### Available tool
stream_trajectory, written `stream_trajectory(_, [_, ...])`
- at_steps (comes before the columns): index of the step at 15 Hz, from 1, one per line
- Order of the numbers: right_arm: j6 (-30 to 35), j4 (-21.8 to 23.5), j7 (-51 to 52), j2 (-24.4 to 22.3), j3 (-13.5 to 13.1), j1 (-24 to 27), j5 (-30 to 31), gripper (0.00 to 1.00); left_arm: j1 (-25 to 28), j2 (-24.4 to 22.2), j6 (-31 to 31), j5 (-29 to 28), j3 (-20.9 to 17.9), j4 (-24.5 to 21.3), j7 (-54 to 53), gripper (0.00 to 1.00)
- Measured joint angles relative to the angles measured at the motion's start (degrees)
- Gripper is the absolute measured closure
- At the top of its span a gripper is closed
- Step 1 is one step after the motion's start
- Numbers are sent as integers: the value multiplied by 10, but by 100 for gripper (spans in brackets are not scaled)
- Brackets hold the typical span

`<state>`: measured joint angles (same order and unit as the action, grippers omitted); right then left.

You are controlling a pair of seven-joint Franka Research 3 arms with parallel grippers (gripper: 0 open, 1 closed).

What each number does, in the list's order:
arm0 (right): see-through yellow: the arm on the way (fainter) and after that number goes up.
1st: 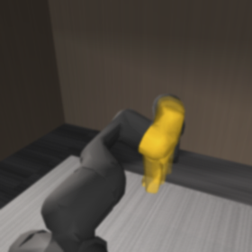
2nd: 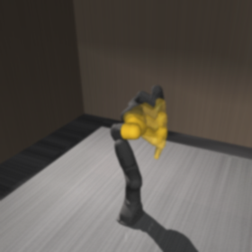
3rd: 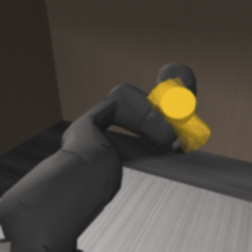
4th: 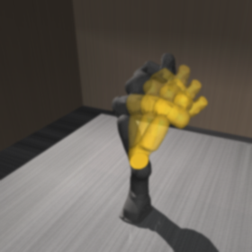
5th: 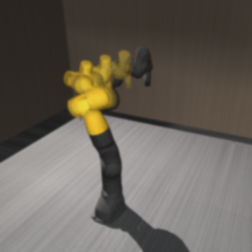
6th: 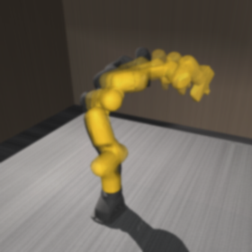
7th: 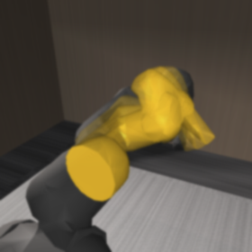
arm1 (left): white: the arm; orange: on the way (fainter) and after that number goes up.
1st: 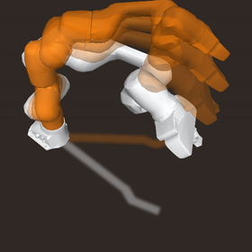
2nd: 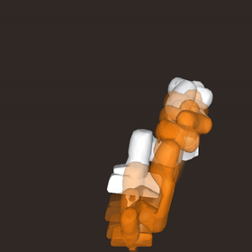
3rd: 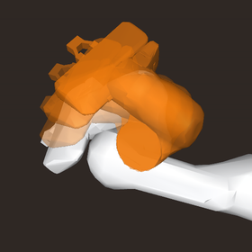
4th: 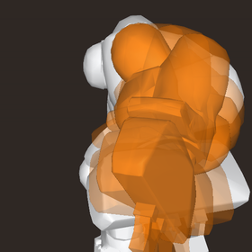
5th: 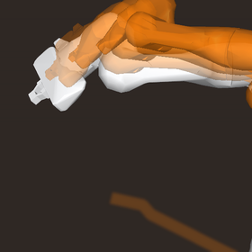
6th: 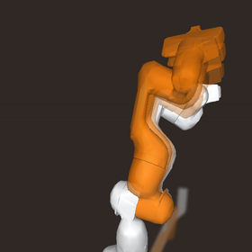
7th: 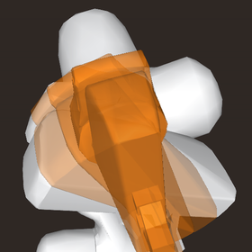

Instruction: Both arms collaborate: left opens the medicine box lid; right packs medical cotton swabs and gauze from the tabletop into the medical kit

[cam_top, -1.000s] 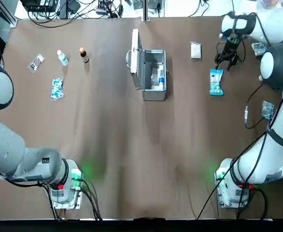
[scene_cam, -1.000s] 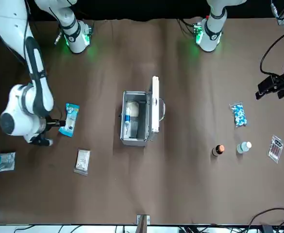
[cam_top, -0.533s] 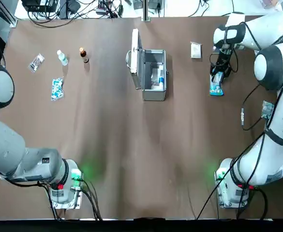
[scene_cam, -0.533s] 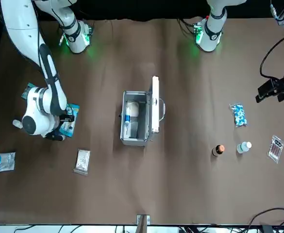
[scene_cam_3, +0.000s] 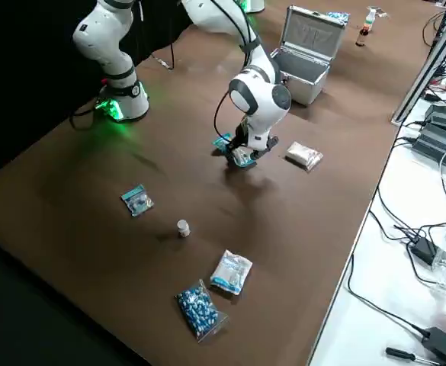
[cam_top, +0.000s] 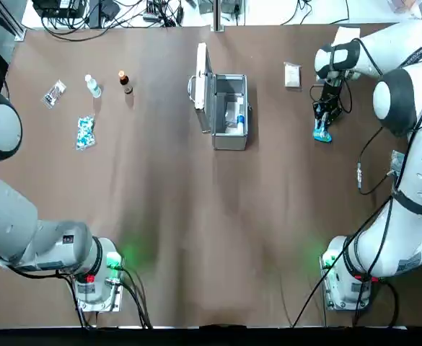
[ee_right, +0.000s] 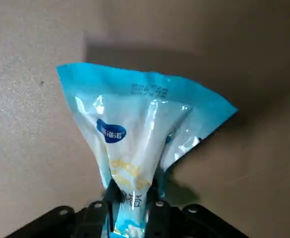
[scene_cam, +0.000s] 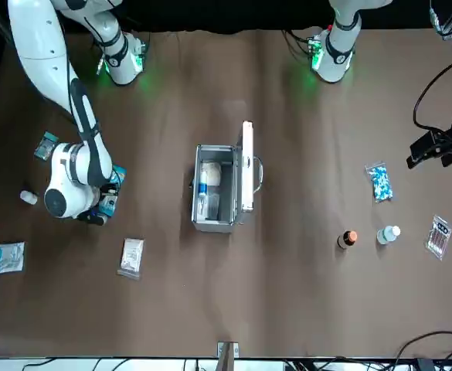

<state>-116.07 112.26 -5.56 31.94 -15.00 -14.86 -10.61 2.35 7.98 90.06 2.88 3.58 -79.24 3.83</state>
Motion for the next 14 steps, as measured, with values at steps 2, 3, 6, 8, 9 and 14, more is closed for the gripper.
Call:
stream_trajectory(2, [1, -2, -2, 0, -1, 0, 0, 74, 0, 0, 0, 0, 1, 0, 0, 0])
stream_trajectory(3, [5, -5, -5, -1, -1, 0, 0, 81, 0, 0, 0, 0, 1, 0, 0, 0])
stream_trajectory(6, [48, -37, -11, -2, -1, 0, 0, 88, -1, 0, 0, 0, 3, 0, 0, 0])
stream_trajectory(8, [104, -106, -50, -5, 5, -15, -3, 88, -1, 0, 0, 0, 3, 0, 0, 0])
stream_trajectory(9, [119, -128, -68, -10, 7, -30, -7, 88, -1, 0, 0, 0, 4, 0, 0, 0])
stream_trajectory(14, [159, -224, -153, -37, 11, -141, -80, 88, -2, 0, 11, 0, 4, 0, 0, 0])
